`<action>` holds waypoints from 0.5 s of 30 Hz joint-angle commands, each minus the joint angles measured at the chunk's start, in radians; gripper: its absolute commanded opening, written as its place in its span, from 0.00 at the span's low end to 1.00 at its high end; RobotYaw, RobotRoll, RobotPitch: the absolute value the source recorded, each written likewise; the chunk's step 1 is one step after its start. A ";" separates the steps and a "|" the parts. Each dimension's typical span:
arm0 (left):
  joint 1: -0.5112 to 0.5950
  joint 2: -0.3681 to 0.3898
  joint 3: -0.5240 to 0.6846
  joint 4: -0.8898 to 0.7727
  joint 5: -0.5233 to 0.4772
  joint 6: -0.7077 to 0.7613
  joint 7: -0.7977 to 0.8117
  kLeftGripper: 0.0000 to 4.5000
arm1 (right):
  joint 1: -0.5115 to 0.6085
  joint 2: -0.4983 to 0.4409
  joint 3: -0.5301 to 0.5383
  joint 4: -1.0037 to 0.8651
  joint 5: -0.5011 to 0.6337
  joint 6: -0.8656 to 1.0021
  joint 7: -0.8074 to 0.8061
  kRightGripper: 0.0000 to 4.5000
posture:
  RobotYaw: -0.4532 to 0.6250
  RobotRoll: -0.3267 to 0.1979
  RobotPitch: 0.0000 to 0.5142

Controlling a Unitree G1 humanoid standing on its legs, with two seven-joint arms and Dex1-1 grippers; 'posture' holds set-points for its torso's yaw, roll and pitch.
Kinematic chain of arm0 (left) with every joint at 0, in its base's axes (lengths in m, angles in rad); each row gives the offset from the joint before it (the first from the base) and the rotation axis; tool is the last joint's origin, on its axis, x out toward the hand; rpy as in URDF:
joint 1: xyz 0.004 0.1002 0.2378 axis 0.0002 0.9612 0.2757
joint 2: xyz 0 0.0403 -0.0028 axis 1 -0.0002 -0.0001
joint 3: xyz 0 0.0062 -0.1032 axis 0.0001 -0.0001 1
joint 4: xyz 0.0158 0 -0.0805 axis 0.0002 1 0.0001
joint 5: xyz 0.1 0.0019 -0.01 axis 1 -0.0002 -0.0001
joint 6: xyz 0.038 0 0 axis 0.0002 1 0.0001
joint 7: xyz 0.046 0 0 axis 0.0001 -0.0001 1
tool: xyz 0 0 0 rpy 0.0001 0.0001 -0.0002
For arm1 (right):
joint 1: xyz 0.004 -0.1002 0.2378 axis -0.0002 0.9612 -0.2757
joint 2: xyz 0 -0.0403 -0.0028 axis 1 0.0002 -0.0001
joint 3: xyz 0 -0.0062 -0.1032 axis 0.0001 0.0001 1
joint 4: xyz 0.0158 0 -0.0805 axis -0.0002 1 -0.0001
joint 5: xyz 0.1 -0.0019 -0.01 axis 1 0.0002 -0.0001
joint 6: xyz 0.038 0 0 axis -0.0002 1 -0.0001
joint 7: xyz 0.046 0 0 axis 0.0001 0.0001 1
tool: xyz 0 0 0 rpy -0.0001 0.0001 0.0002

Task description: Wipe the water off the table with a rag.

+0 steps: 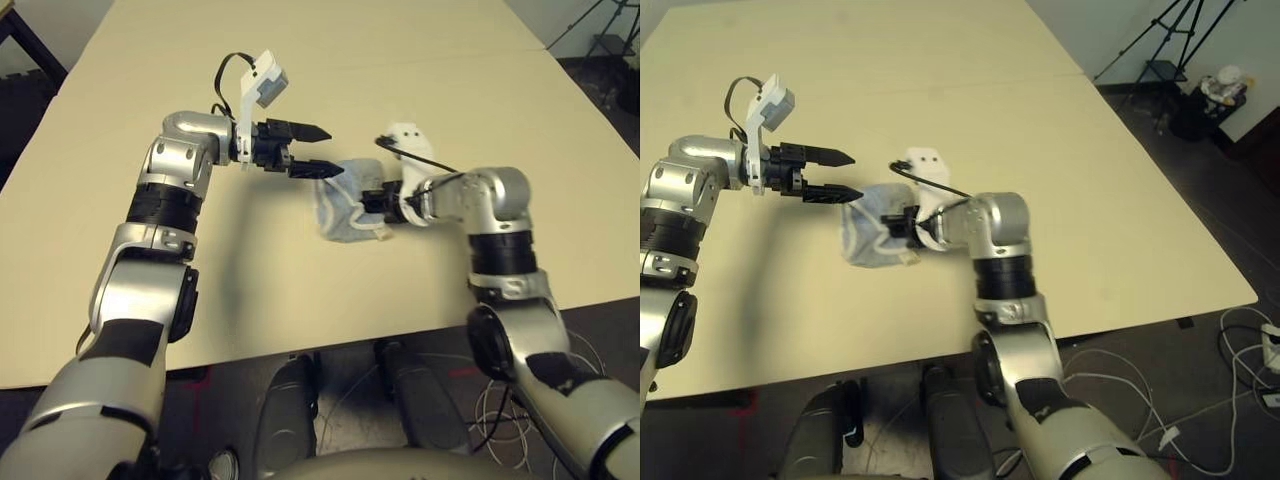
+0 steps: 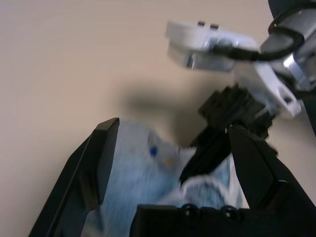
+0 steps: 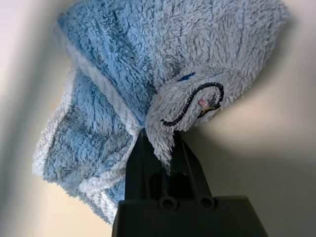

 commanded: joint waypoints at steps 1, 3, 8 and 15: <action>0.024 0.022 0.002 -0.022 0.001 0.013 0.003 1.00 | -0.019 0.078 0.049 0.121 -0.006 -0.027 0.003 0.01 | 0.47 0.62 0.51; 0.031 0.029 0.003 -0.034 -0.002 0.019 0.005 1.00 | -0.038 0.100 0.052 0.151 -0.001 -0.043 0.003 0.01 | 0.48 0.62 0.51; 0.065 0.084 -0.015 -0.106 0.006 0.052 -0.019 1.00 | -0.052 0.118 0.054 0.210 0.005 -0.082 0.007 0.01 | 0.49 0.62 0.52; 0.083 0.317 -0.089 -0.223 0.058 0.124 -0.159 1.00 | 0.017 -0.014 0.051 0.149 0.003 -0.018 0.025 0.01 | 0.50 0.62 0.52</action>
